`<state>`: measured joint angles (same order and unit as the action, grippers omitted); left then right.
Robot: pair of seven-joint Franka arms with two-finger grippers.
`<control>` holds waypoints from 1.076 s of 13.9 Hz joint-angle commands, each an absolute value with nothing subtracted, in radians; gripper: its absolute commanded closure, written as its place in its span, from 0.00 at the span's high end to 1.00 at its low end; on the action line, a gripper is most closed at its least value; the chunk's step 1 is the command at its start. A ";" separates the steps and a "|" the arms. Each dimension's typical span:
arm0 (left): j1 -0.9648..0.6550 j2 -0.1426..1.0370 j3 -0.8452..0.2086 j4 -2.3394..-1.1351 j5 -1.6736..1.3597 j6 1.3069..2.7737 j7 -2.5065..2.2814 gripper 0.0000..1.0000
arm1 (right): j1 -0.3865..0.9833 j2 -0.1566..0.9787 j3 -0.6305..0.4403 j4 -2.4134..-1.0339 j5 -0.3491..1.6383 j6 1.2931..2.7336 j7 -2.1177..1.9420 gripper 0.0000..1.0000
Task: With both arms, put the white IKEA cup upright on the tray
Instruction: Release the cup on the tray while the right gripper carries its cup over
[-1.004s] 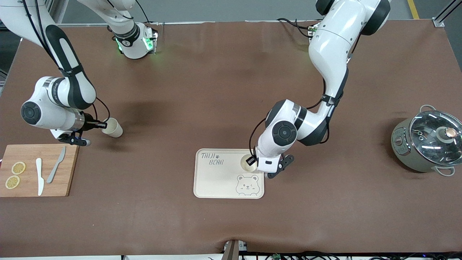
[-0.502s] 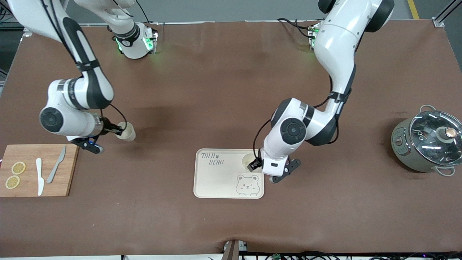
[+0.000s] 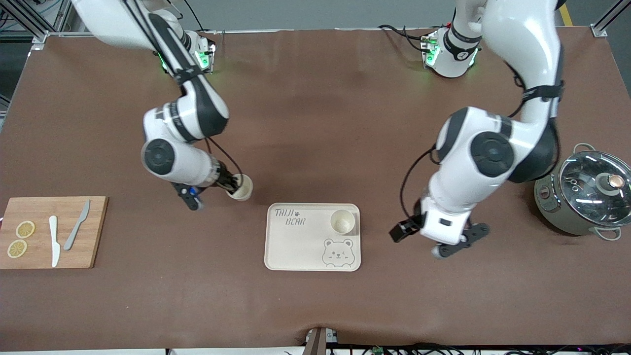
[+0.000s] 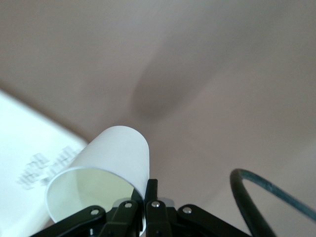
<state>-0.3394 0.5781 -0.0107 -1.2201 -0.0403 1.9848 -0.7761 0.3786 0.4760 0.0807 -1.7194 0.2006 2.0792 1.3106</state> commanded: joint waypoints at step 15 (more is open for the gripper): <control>-0.037 0.312 -0.017 -1.261 -0.018 1.606 -0.388 1.00 | 0.485 0.773 0.066 -1.443 0.224 2.292 1.655 1.00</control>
